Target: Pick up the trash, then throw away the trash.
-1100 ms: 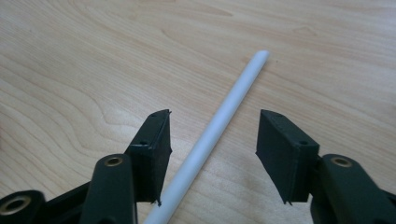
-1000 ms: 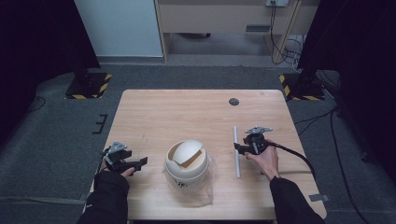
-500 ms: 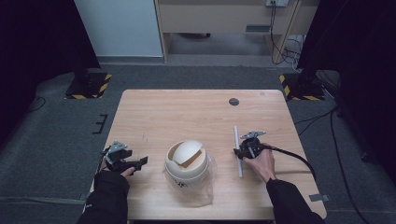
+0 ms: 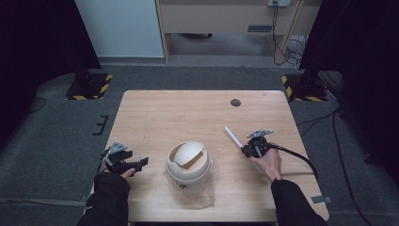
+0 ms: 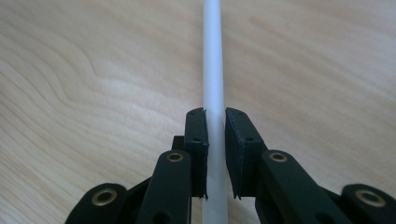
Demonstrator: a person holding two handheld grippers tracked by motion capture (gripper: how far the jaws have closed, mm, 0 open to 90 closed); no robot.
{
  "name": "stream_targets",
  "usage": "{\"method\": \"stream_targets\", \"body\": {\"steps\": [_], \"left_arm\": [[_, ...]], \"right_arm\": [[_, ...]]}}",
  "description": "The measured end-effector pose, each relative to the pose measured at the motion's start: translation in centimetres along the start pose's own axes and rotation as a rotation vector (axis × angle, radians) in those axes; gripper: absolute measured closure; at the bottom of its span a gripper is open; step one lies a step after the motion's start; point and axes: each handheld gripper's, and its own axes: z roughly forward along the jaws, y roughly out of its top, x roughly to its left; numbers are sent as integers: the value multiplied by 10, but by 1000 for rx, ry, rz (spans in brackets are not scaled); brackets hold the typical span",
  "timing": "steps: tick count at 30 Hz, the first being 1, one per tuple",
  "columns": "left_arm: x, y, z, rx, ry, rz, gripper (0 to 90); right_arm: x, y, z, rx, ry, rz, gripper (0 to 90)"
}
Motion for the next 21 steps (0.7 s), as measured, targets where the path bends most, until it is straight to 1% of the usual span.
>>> {"method": "stream_targets", "body": {"steps": [1,2,3,4,5,6,7,9,10,11,12,13,14,16,17,18,19,20,21], "left_arm": [[0,0,0,-5,-1,-4,172],[0,1,-1,-9,-1,1,172],[-1,1,-2,-13,-1,4,172],[-1,1,-2,-18,0,6,172],[-2,2,-3,-26,1,10,173],[-2,2,-3,-26,1,10,173],[-2,3,-4,-38,2,11,174],[-2,4,-5,-48,0,11,175],[-2,4,-5,-48,0,11,175],[-4,5,-6,-58,-1,11,175],[-4,5,-6,-63,-3,13,175],[-5,5,-7,-65,-4,14,175],[-5,6,-7,-67,-3,15,176],[-5,6,-8,-73,-2,14,177],[-5,6,-8,-78,-2,10,177],[-5,6,-8,-78,-2,10,177],[-6,7,-10,-89,-2,8,177],[-6,8,-10,-96,-5,7,178],[-6,8,-10,-96,-5,7,178]], "right_arm": [[-4,2,-6,-45,11,15,796],[-4,2,-6,-45,11,15,796],[-5,3,-9,-68,18,24,796],[-7,5,-13,-105,28,27,796],[-10,8,-21,-173,42,38,796],[-12,9,-24,-201,46,33,796],[-14,11,-29,-237,52,31,796],[-17,13,-38,-298,51,35,796],[-17,13,-38,-298,51,35,796],[-21,15,-47,-364,54,37,796],[-22,15,-50,-385,54,37,797],[-23,16,-54,-421,56,37,796],[-24,16,-57,-439,57,36,796],[-26,18,-64,-490,56,33,797],[-27,19,-67,-520,61,39,797],[-27,19,-67,-520,61,39,797],[-28,21,-72,-559,56,34,797],[-28,22,-75,-575,54,31,797],[-28,22,-75,-575,54,31,797]]}}
